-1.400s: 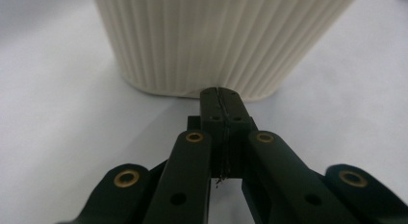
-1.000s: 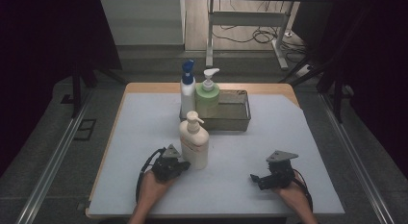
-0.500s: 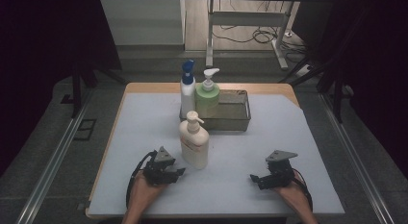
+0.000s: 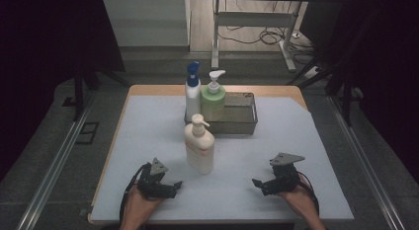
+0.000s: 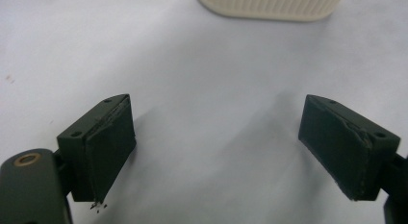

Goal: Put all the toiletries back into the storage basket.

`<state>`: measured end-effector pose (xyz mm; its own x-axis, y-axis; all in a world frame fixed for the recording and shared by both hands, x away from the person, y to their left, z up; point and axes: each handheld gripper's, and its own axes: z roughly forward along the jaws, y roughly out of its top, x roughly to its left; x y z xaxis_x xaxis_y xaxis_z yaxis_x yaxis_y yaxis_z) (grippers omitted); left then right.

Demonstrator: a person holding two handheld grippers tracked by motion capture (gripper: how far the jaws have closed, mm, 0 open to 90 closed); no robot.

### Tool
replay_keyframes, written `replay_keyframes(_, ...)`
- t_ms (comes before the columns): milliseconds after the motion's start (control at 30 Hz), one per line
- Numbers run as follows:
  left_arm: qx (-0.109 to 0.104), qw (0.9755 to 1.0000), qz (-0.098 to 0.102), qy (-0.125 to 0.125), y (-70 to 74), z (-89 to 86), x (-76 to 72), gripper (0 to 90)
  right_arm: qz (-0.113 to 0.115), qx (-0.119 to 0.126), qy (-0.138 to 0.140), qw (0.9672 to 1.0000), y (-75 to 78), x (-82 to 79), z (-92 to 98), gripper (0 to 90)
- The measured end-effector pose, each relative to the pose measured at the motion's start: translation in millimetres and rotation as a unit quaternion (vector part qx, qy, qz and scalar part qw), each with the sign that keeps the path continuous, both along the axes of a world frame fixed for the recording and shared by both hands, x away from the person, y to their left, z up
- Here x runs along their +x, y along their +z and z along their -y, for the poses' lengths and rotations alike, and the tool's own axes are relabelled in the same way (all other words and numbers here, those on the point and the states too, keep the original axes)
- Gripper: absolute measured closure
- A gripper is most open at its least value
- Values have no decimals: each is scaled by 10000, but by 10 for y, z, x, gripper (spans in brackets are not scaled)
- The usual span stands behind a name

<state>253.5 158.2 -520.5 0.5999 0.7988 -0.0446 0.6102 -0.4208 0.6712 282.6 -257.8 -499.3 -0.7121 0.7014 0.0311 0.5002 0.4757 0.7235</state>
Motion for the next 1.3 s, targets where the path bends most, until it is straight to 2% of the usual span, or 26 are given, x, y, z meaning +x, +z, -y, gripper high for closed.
replay_keyframes(233,22,10000,94,14,-23,5,-6,119,26,160,226,9996,110,-3,-128,0)
replay_keyframes(400,5,10000,97,16,-27,2,-8,119,11,162,401,9991,171,21,-240,0)
replay_keyframes(567,-11,9999,111,32,-32,5,-11,119,11,233,500,9985,228,50,-353,0)
replay_keyframes(967,-12,9999,119,46,-33,8,-12,119,169,275,676,9972,378,118,-597,0)
replay_keyframes(1300,-5,9999,124,36,-33,6,-11,119,144,314,817,9961,452,163,-851,0)
